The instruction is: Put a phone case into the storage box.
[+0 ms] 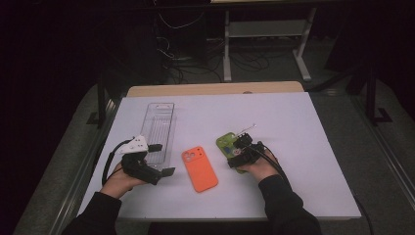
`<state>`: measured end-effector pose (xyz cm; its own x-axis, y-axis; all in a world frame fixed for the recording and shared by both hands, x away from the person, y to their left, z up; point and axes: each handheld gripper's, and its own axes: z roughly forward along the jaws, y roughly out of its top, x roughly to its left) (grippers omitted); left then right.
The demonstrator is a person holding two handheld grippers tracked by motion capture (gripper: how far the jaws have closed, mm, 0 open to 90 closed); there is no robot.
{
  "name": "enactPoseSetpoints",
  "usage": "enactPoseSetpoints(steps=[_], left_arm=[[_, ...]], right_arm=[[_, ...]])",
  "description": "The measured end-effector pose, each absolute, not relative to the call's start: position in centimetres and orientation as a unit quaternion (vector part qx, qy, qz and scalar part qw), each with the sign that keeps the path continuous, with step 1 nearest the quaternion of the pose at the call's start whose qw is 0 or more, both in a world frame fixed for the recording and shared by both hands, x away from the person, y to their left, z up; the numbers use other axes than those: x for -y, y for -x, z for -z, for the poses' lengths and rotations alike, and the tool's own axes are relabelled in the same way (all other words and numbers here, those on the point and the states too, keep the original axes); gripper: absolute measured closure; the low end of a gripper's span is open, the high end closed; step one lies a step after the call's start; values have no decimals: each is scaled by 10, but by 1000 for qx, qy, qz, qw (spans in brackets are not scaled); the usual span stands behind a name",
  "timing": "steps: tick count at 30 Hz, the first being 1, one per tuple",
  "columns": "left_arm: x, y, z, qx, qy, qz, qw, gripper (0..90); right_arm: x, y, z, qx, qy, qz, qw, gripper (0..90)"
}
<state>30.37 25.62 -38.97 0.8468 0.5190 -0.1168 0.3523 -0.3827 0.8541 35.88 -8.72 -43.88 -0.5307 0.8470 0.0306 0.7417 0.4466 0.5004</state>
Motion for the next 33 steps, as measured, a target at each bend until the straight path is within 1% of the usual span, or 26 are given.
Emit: enactPoseSetpoints(steps=[6, 15, 19, 24, 29, 33], left_arm=[[-257, -304, 390, -264, -825, -85, 492, 0], [-258, -306, 389, -257, -831, -86, 485, 0], [-258, -307, 388, -261, -827, -84, 491, 0], [-257, -309, 385, -259, -828, -80, 490, 0], [-252, -311, 384, -242, -839, -79, 481, 0], [-247, -315, 381, -232, -843, -74, 479, 0]], right_arm=[[89, -360, 435, -847, -463, -240, 107, 153], [101, -366, 415, -860, -430, -255, 105, 153], [108, -367, 408, -868, -413, -258, 97, 153], [117, -371, 400, -887, -374, -262, 76, 153], [125, -373, 390, -892, -354, -277, 56, 153], [128, -372, 384, -905, -324, -270, 50, 153]])
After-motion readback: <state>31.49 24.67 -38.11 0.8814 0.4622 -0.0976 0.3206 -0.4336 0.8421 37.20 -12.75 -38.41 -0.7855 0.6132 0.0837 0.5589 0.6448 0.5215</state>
